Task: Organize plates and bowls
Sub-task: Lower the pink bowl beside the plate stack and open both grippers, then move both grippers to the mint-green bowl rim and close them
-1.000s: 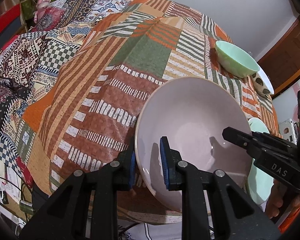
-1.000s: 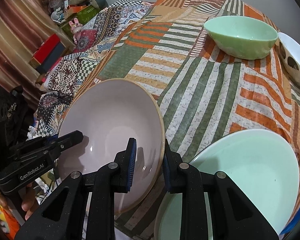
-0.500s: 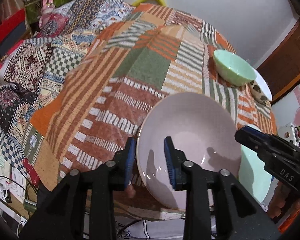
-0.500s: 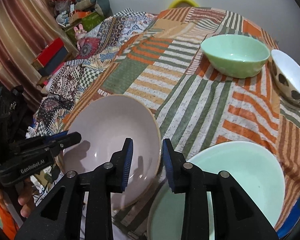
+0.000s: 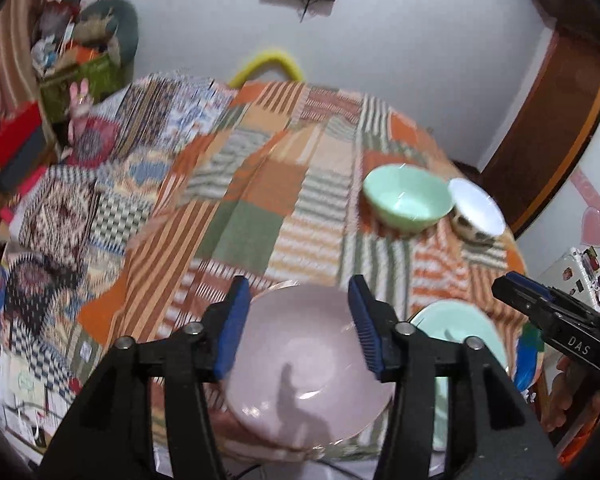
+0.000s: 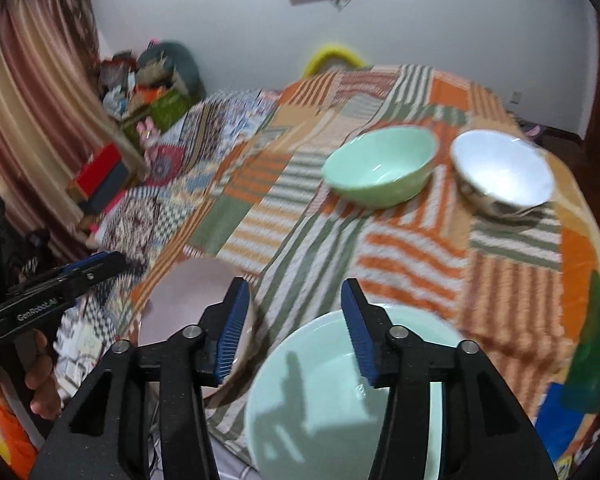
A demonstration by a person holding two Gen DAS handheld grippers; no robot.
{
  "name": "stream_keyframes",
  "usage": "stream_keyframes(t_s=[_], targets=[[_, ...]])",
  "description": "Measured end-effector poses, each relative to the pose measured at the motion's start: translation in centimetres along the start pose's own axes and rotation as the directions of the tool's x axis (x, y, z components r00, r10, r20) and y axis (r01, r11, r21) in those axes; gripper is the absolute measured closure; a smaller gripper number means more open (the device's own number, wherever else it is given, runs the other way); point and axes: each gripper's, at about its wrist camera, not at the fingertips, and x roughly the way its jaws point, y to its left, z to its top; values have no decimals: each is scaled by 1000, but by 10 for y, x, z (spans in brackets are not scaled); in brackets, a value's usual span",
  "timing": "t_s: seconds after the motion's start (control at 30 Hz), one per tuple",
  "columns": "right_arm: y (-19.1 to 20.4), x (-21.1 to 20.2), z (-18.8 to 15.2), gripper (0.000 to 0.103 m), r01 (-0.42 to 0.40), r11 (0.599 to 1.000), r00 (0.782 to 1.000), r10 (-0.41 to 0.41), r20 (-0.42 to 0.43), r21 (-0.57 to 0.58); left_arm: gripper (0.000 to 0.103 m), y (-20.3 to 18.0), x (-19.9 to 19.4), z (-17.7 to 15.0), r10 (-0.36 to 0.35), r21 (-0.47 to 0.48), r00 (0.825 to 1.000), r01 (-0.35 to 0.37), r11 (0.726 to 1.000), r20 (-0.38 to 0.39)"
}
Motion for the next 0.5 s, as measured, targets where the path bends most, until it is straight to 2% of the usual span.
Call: stream_keyframes(t_s=[0.23,0.5], targets=[[-39,-25,19,52,46,997,994,-52,91,61,44,-42,4,30,-54,42,997,52,998,53],[-68,-22,38,52,83,992,989,-94,115,98,44,-77,41,52,-93,88,995,91,992,18]])
